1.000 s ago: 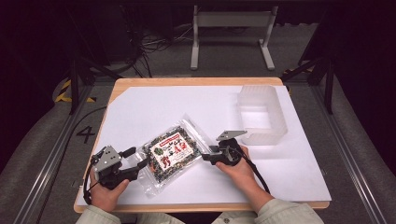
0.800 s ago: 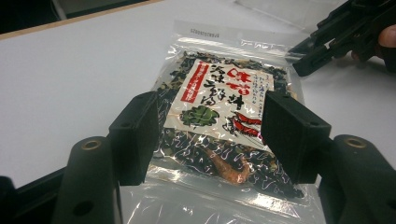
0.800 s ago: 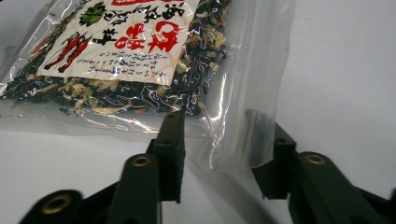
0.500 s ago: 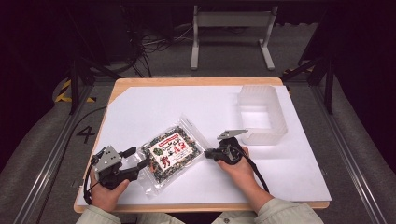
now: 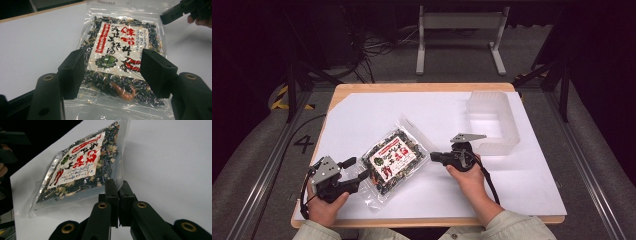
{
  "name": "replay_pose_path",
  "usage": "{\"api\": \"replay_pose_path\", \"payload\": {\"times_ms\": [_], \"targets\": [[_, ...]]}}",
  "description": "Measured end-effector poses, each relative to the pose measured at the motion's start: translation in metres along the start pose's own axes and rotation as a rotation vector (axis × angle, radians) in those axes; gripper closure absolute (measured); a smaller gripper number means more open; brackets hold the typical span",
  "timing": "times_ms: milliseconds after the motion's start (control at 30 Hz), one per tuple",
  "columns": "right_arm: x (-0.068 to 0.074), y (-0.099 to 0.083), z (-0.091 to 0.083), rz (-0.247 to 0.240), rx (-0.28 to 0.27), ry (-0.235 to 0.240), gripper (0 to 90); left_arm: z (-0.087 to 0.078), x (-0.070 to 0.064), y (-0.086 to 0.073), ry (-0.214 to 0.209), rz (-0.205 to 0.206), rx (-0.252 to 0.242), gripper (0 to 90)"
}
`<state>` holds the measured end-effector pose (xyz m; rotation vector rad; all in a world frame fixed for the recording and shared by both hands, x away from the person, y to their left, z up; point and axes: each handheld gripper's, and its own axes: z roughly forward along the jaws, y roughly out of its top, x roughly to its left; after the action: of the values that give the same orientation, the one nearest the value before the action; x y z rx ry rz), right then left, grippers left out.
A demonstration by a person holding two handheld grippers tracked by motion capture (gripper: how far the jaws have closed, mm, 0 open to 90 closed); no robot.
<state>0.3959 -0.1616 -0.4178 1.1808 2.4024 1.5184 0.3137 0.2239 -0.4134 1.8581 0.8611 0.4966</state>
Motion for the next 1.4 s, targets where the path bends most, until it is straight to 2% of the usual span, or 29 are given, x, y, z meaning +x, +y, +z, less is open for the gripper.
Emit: {"api": "replay_pose_path", "payload": {"times_ms": [167, 267, 467, 800, 1033, 1400], "targets": [[0.010, 0.016, -0.015, -0.036, -0.058, 0.016, 88.8, 0.000, 0.000, 0.000, 0.002, -0.001, 0.000, 37.2], [0.014, 0.023, -0.021, -0.047, -0.070, 0.026, 88.9, 0.000, 0.000, 0.000, 0.001, -0.004, -0.001, 37.1], [0.029, 0.047, -0.042, -0.100, -0.120, 0.042, 89.2, 0.000, -0.001, 0.000, 0.000, -0.004, -0.002, 37.1], [0.051, 0.075, -0.072, -0.198, -0.183, 0.053, 89.3, 0.000, 0.000, 0.001, -0.001, 0.000, 0.000, 37.1], [0.054, 0.094, -0.096, -0.241, -0.232, 0.016, 89.3, 0.001, 0.000, 0.001, 0.001, 0.006, -0.003, 37.1], [0.040, 0.115, -0.129, -0.258, -0.295, -0.078, 89.6, 0.003, 0.000, 0.002, -0.003, 0.007, -0.002, 36.8]]}}
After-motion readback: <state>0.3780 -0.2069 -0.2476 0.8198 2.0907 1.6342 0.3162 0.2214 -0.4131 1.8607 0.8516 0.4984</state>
